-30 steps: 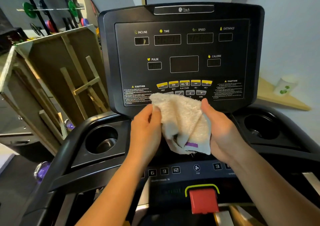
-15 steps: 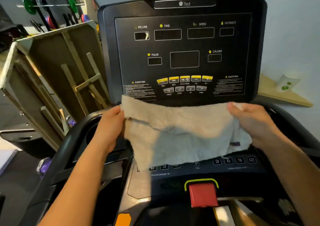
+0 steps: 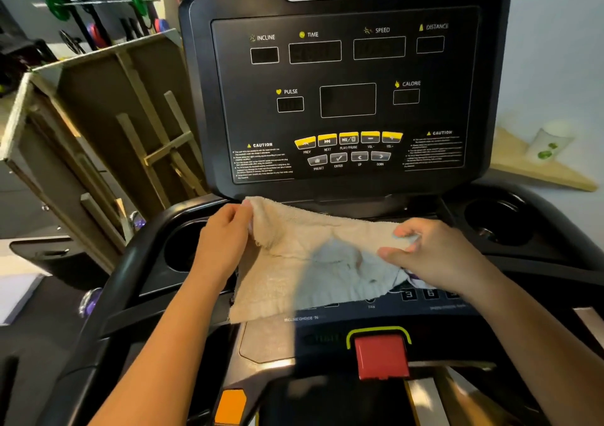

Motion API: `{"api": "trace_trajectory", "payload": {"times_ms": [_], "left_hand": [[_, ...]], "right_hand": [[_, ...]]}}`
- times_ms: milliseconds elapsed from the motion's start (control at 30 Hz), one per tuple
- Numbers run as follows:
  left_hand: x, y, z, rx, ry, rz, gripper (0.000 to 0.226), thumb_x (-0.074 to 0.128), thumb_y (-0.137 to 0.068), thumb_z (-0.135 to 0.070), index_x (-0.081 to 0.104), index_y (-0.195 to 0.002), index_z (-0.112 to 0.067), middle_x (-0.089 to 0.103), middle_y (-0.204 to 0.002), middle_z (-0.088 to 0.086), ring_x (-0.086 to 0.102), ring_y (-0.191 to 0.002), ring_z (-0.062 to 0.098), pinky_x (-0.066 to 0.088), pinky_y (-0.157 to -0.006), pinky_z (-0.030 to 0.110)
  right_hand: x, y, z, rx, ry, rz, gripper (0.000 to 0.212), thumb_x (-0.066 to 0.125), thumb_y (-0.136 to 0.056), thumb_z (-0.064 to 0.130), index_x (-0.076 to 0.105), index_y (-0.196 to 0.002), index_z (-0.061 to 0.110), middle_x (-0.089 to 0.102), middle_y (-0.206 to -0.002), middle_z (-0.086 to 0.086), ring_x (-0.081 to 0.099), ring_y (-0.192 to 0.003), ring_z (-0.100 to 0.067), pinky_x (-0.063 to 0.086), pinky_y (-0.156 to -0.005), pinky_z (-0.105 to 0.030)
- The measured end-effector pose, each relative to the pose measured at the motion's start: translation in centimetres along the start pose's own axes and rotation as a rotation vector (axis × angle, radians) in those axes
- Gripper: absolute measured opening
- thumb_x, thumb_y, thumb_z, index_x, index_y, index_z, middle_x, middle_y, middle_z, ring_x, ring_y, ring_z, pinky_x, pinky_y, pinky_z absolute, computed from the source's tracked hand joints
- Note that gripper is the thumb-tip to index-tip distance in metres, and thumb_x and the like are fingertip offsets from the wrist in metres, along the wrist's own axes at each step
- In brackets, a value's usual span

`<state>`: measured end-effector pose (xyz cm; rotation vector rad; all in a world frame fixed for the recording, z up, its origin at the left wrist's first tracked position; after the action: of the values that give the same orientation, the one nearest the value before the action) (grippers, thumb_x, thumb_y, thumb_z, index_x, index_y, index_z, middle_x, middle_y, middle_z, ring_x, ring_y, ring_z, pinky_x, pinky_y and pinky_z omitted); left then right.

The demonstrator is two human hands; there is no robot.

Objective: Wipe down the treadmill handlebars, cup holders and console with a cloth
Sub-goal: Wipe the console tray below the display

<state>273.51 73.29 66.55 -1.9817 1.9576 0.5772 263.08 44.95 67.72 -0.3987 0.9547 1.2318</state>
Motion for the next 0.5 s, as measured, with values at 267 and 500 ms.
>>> {"api": "trace_trajectory", "payload": {"times_ms": [267,500], "left_hand": [[-1.5,0.7,-1.5,-0.073,0.232,0.004,0.032,0.067,-0.092,-0.021,0.06,-0.123,-0.027,0.063,-0.095,-0.002,0.061,-0.084,0.015,0.054,-0.069,0.029],[-4.2,2.4,-0.5,-0.348,0.493,0.167,0.023,0.054,-0.093,0.006,0.072,-0.099,-0.005,0.072,-0.103,0.018,0.064,-0.068,0.014,0.044,-0.039,0.015]], "right_hand": [[-0.9,-0.7,0.5,0.022,-0.641,-0.117,0.031,0.069,-0.084,0.004,0.066,-0.111,0.018,0.068,-0.079,-0.01,0.063,-0.058,-0.019,0.059,-0.059,-0.039],[-3.1,-2.1,-2.1,0.08,-0.589,-0.148,0.03,0.072,-0.082,0.008,0.069,-0.108,0.023,0.071,-0.095,-0.005,0.064,-0.074,-0.023,0.049,-0.059,-0.032]]}}
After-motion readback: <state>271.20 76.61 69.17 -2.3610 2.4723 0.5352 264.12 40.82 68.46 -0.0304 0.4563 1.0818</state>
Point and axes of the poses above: each hand's wrist, its own y-axis away from the middle knuckle, its own x-axis out of the palm, z = x × y, the point moved 3 cm from there along -y, towards the middle knuckle
